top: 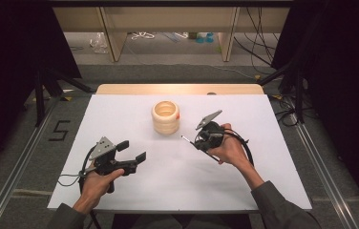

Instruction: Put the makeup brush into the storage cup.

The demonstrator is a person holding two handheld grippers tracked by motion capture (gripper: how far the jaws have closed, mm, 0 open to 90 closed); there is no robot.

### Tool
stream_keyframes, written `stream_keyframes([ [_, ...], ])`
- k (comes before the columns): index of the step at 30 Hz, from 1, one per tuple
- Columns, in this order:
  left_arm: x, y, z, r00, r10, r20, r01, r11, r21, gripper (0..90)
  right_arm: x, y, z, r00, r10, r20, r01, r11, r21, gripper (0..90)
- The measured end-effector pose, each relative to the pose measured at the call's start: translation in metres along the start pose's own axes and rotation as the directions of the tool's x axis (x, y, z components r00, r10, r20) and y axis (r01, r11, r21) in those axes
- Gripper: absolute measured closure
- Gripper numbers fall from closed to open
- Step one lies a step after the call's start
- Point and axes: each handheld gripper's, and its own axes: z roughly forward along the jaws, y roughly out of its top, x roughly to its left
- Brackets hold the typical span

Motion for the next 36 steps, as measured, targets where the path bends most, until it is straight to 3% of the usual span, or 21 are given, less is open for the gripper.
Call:
stream_keyframes([
  [9,0.0,0.0,0.0,1.0,-0.001,0.0,0.001,1.0,0.0,16.0,-0.007,0.008,-0.007,0.9997,0.002,0.024,0.0,0.997,-0.083,85.8],
  [12,0.0,0.0,0.0,1.0,-0.001,-0.001,0.001,1.0,0.0,16.0,-0.012,0.015,-0.014,0.9993,0.011,0.035,-0.006,0.987,-0.159,85.8],
  [15,0.0,0.0,0.0,1.0,0.0,-0.001,0.0,1.0,0.0,16.0,-0.014,0.018,-0.018,0.9994,0.019,0.028,-0.013,0.982,-0.188,85.8],
  [16,0.0,0.0,0.0,1.0,-0.001,-0.001,0.001,1.0,0.0,16.0,-0.016,0.022,-0.02,0.9993,0.023,0.028,-0.017,0.975,-0.22,85.8],
  [19,0.0,0.0,0.0,1.0,-0.001,-0.001,0.001,1.0,-0.001,16.0,-0.019,0.025,-0.021,0.9994,0.02,0.029,-0.013,0.971,-0.239,85.8],
  [21,0.0,0.0,0.0,1.0,-0.001,0.0,0.001,1.0,0.0,16.0,-0.02,0.027,-0.018,0.9988,0.034,0.034,-0.023,0.962,-0.273,85.8],
  [22,0.0,0.0,0.0,1.0,-0.001,0.0,0.001,1.0,-0.001,16.0,-0.021,0.027,-0.019,0.9992,0.034,0.021,-0.027,0.965,-0.262,85.8],
  [25,0.0,0.0,0.0,1.0,-0.001,0.0,0.001,1.0,-0.001,16.0,-0.024,0.028,-0.018,0.9986,0.05,0.016,-0.044,0.957,-0.288,85.8],
  [36,0.0,0.0,0.001,1.0,-0.006,0.0,0.006,1.0,-0.001,16.0,-0.034,0.042,-0.021,0.997,0.075,0.016,-0.062,0.913,-0.404,85.8],
])
